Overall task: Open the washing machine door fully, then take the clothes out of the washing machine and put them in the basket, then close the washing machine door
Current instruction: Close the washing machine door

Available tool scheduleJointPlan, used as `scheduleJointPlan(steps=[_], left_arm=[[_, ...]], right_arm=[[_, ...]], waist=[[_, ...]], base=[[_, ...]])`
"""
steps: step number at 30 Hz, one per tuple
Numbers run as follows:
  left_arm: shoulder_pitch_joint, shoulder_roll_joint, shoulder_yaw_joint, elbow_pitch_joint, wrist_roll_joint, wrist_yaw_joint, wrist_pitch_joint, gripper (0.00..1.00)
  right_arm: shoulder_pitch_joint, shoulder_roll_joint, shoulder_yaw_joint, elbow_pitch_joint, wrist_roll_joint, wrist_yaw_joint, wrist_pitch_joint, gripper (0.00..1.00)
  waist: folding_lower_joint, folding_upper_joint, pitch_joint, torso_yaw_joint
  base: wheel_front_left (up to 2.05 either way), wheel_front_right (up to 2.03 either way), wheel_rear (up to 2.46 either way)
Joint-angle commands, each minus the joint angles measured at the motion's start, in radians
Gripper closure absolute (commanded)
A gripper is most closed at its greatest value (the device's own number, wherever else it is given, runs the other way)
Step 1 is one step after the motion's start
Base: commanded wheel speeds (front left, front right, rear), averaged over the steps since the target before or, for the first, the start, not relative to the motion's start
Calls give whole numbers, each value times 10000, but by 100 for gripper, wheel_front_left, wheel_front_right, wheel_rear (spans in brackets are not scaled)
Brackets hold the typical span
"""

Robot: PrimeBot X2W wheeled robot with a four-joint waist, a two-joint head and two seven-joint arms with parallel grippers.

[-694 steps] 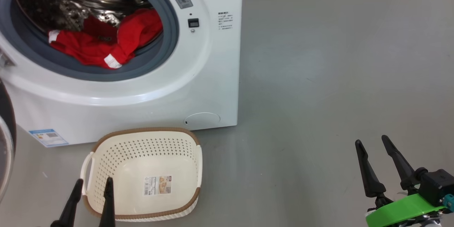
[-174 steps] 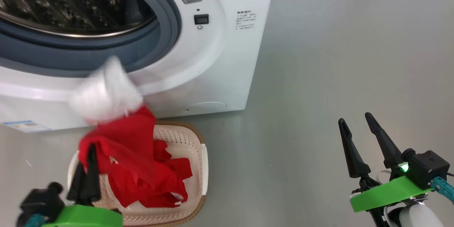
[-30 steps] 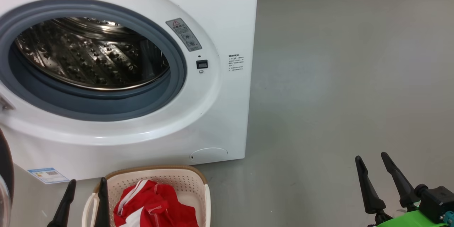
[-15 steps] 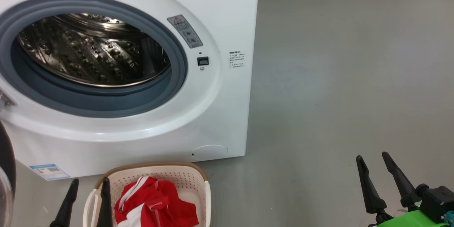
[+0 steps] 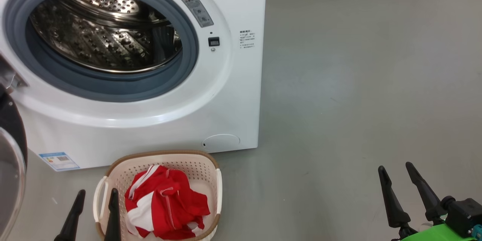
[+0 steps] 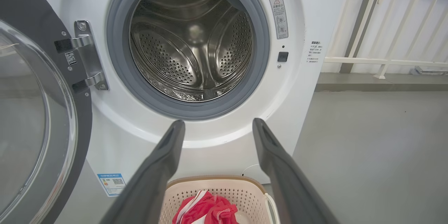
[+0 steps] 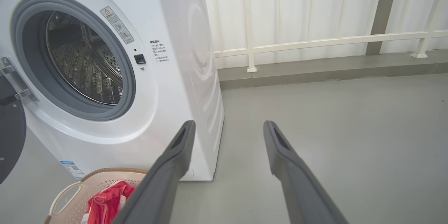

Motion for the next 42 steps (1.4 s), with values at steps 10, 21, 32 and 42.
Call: scheduleJointPlan(steps=[10,21,32,42], left_arm=[[-39,55,258,-304,-11,-33,-51,0],[-143,55,229,-140,-144,1,-51,0],[-44,55,3,-38,-680,321,-51,0],[79,55,-404,-24,-914,627,-51,0]], right_arm=[[66,-212,230,-231,46,63,-65,0],[93,-251,230,-228,48,63,-65,0],[-186,-494,604,-161,56,63,-65,0],[-321,-645,842,-77,105,63,-65,0]], waist=[[0,0,-65,31],[0,0,1,539],[0,0,39,1906],[0,0,-11,3669]], base=[[-16,16,0],[0,0,0],[0,0,0],[0,0,0]])
